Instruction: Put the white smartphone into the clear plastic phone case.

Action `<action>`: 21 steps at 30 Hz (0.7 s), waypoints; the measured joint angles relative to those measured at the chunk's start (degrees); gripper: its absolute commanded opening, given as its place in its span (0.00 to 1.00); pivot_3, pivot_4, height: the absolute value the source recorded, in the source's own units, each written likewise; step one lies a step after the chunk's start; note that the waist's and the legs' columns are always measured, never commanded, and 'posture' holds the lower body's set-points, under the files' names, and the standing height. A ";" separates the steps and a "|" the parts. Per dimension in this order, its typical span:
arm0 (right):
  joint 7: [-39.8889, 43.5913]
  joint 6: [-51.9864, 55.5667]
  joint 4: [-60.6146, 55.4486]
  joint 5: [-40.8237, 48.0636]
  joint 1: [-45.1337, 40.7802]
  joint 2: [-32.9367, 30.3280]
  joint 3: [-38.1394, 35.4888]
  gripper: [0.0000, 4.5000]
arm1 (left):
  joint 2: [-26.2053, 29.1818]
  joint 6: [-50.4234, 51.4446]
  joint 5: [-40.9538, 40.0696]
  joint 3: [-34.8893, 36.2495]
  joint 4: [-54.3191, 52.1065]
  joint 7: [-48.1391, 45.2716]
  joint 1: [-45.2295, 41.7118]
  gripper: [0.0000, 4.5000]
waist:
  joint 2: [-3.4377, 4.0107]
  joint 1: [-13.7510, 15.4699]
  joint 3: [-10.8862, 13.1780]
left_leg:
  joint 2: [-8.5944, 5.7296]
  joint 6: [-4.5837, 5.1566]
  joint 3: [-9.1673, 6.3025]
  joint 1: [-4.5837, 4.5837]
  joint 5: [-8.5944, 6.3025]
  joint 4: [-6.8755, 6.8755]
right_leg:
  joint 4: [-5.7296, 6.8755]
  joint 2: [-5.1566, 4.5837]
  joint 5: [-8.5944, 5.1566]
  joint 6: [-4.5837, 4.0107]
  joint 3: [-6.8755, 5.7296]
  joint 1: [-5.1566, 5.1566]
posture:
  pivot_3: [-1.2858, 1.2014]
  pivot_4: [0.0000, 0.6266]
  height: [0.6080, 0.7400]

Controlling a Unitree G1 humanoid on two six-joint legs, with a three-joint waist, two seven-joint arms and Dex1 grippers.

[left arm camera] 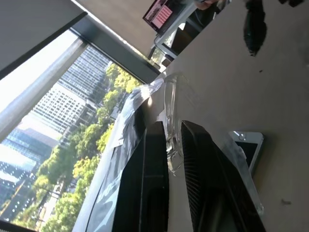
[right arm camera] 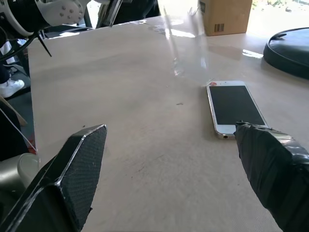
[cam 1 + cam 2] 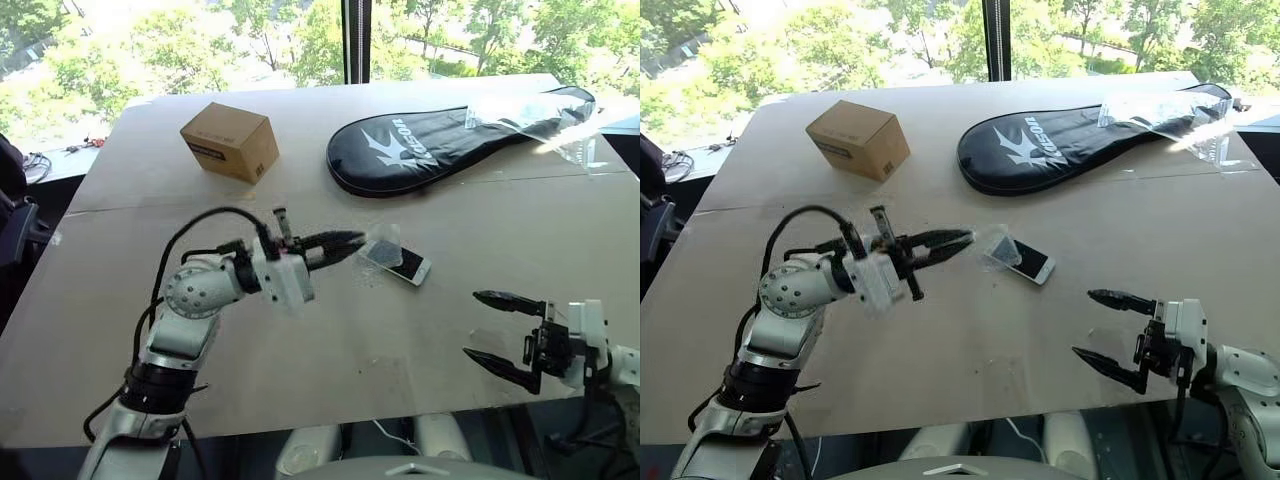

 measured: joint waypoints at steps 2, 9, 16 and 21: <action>-0.13 0.03 0.00 0.00 -0.09 0.03 -0.01 1.00 | 1.57 -6.65 1.05 -0.55 3.40 -0.06 -0.94 0.41 | -0.01 0.09 0.00 | -0.01 0.02 0.00 -0.02 0.00 0.02 | 0.00 -0.02 0.00 0.00 -0.01 0.01 | 0.52 0.24 1.00; -1.16 0.12 0.00 0.03 -0.42 0.09 -0.15 1.00 | 4.93 -7.43 -2.58 0.97 12.35 4.67 -2.91 0.75 | 0.01 -0.19 0.01 | -0.02 0.05 -0.03 -0.03 0.00 0.01 | 0.07 0.03 0.00 0.01 -0.02 -0.06 | 0.52 0.24 1.00; -1.69 0.41 -0.09 0.03 -0.12 0.06 -0.22 1.00 | 10.35 17.40 -21.79 1.92 6.97 -3.29 9.21 0.84 | 0.00 -1.53 0.04 | -0.01 0.08 -0.02 -0.08 -0.02 0.02 | 0.10 0.03 0.00 0.01 -0.01 -0.14 | 0.52 0.24 1.00; -1.61 1.23 -0.09 0.02 -0.87 -0.13 -0.19 1.00 | 11.01 38.49 -37.19 8.31 -0.72 -1.27 13.79 0.84 | -0.01 -1.39 0.04 | 0.00 0.07 -0.07 -0.08 -0.02 0.03 | 0.17 0.02 0.00 0.01 -0.08 -0.13 | 0.52 0.24 1.00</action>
